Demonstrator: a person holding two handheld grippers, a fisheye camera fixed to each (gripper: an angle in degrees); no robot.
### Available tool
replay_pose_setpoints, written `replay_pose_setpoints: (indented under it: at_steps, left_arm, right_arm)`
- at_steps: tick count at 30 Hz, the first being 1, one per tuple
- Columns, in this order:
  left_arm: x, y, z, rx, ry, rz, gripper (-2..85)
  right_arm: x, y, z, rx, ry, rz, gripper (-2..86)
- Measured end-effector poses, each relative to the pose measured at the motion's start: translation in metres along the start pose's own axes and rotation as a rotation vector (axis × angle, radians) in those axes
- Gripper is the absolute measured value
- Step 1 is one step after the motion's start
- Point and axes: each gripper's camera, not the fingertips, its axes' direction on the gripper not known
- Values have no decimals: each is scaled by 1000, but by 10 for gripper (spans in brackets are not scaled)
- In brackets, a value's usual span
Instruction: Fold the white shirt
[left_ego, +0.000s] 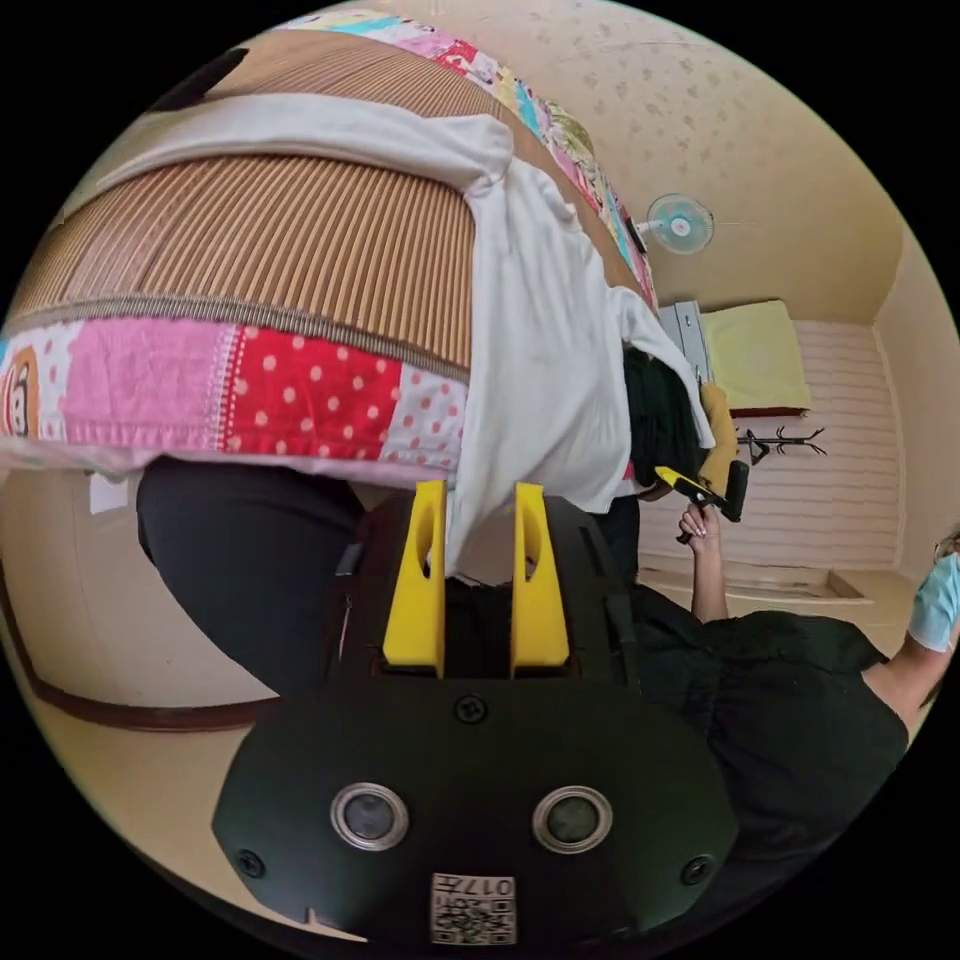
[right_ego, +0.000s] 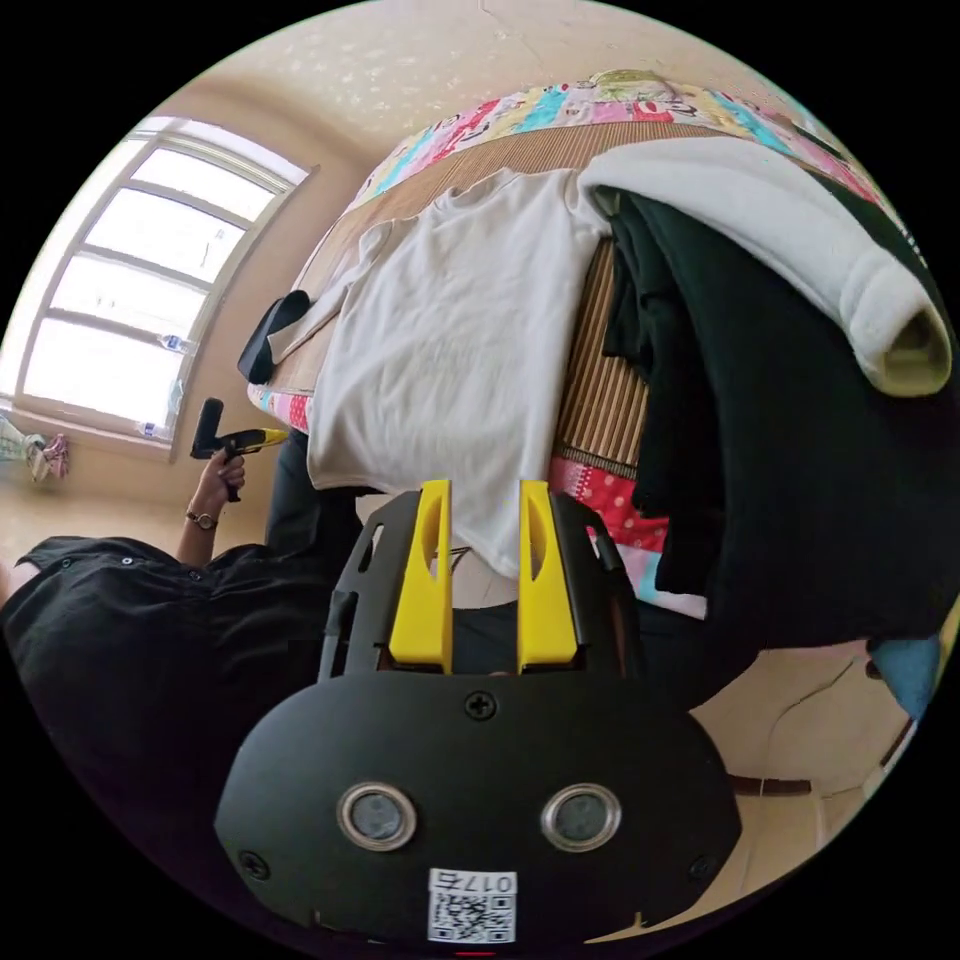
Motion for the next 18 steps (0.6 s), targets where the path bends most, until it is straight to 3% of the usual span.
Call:
replay_pose_setpoints:
  at_steps: [4,9,12,15,18]
  left_arm:
    - [21,-24,33,39,-47,65,119]
    - [26,2,81,48,-58,52,116]
    - [20,23,109,6,-89,-2,62]
    - [25,29,112,-21,30,48,39]
    - [37,28,81,18,363,114,36]
  right_arm:
    - [-7,-28,14,16,147,64,102]
    - [-18,-14,45,2,171,109,107]
    - [-49,5,42,34,296,68,89]
    - [-78,11,27,-13,287,-42,40]
    - [-87,17,-15,30,158,-53,26]
